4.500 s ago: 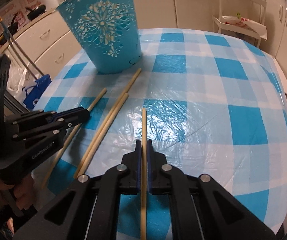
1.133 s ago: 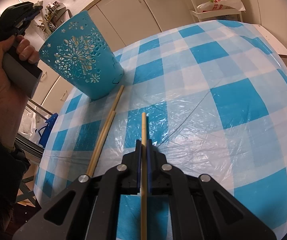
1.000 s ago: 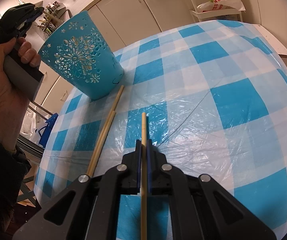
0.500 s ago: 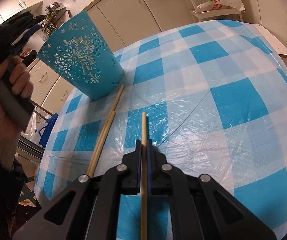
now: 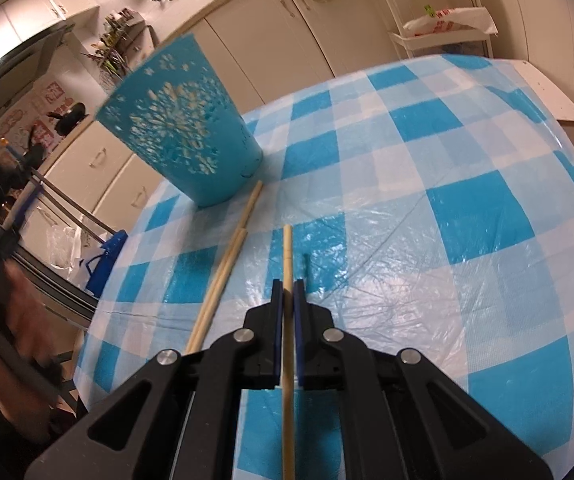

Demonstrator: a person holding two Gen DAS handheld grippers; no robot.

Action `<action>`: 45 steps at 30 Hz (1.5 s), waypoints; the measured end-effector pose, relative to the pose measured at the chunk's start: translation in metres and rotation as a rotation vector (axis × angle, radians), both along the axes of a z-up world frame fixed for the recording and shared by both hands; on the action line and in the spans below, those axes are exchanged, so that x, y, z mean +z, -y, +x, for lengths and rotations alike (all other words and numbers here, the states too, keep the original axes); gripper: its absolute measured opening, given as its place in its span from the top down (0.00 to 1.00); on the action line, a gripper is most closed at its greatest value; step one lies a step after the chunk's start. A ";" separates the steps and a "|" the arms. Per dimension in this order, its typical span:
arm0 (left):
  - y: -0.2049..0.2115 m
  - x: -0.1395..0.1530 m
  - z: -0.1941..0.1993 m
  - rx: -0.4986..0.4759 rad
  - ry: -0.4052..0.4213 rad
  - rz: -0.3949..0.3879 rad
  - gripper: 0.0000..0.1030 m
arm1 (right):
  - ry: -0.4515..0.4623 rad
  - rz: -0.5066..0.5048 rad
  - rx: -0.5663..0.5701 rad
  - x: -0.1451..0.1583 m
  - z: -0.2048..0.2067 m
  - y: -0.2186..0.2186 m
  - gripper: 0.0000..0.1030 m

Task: Organize utensils
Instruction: 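Lift the chopstick with the right tool toward the teal cup, then open the right tool to drop the chopstick into the teal cup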

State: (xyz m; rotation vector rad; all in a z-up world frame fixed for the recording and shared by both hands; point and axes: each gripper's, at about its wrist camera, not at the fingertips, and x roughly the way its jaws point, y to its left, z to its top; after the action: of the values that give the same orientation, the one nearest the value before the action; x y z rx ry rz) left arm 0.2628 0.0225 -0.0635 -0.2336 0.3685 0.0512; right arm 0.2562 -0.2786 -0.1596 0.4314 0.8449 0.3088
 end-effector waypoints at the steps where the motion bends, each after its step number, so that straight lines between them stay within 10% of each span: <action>1: -0.001 -0.005 -0.002 0.001 -0.014 -0.004 0.42 | 0.014 0.010 -0.004 0.002 -0.002 0.001 0.94; 8: -0.018 -0.039 -0.028 0.015 -0.093 -0.034 0.42 | 0.119 0.080 -0.020 0.039 -0.009 0.001 0.94; 24: -0.038 -0.049 -0.047 0.041 -0.131 -0.122 0.42 | 0.582 0.118 0.045 0.235 0.074 -0.057 0.94; 45: -0.047 -0.060 -0.042 0.059 -0.159 -0.164 0.42 | 0.449 -0.040 0.064 0.190 0.140 -0.086 0.94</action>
State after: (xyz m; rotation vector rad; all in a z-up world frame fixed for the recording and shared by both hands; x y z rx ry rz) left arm 0.2204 0.0699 -0.1235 -0.4042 0.5248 0.0983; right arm 0.3961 -0.1929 0.0309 0.2814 0.4250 0.4278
